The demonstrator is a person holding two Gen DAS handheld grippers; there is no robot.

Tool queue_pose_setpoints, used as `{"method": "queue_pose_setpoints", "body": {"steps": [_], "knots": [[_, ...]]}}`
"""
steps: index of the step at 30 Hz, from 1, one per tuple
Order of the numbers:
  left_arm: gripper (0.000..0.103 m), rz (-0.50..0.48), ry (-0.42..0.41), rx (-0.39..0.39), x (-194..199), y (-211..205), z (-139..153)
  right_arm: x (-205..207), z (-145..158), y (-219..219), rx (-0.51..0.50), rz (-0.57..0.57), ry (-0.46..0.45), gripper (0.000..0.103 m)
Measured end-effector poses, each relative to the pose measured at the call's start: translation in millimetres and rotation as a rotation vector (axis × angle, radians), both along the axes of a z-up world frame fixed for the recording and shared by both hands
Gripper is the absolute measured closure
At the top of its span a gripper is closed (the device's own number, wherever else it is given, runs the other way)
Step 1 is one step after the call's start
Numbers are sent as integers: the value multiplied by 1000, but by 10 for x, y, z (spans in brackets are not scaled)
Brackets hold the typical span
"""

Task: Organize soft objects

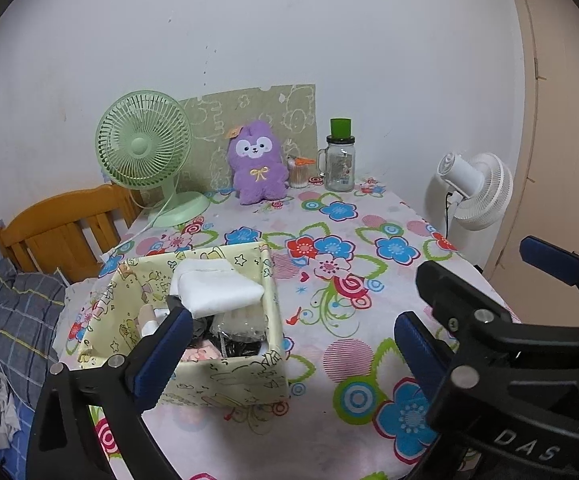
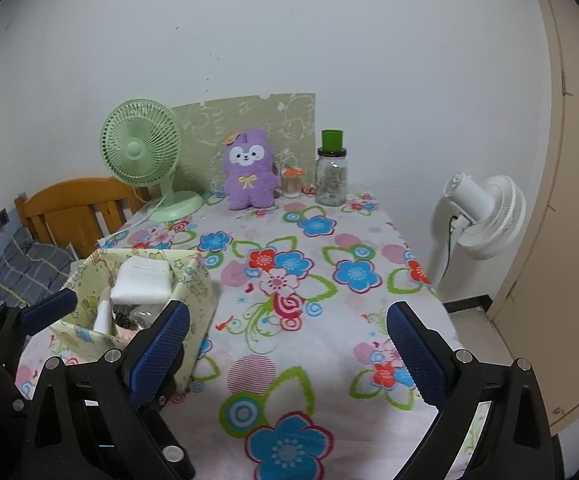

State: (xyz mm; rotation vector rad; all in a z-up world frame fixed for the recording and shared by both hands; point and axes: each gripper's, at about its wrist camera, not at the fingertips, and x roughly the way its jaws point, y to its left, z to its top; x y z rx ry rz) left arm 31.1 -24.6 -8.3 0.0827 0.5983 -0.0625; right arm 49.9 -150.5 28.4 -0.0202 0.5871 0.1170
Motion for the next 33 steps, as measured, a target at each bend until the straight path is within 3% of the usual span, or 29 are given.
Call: {"method": "queue_pose_setpoints", "body": {"steps": [18, 33], "knots": [[0, 25, -47, 24, -221, 19, 50, -273, 46, -230, -14, -20, -49, 1], [0, 81, -28, -43, -193, 306, -29, -284, 31, -210, -6, -31, -59, 1]]}}
